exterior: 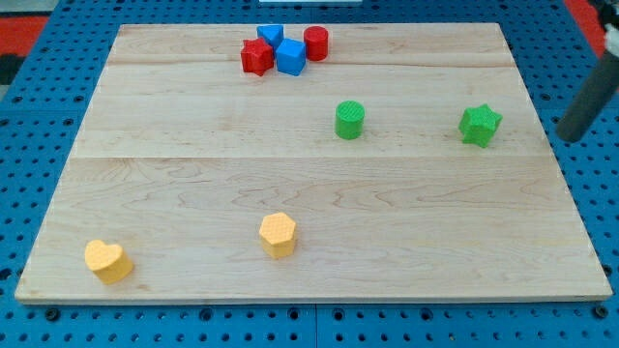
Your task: Slide the green star to the green circle
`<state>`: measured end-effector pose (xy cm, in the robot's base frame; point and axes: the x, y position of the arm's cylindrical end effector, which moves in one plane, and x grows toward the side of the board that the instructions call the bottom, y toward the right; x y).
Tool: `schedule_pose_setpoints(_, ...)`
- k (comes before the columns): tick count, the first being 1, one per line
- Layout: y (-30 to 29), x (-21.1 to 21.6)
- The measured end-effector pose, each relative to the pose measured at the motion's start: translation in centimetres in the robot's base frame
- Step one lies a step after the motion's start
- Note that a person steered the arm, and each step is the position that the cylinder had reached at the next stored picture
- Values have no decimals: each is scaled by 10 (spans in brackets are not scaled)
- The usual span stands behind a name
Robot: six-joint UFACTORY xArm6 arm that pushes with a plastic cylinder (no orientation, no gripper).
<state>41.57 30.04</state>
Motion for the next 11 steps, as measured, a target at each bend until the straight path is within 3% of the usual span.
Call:
schedule_pose_setpoints(2, -75, -1)
schedule_pose_setpoints(4, -70, -49)
schedule_pose_setpoints(7, -136, -27)
schedule_pose_setpoints(11, -246, -27)
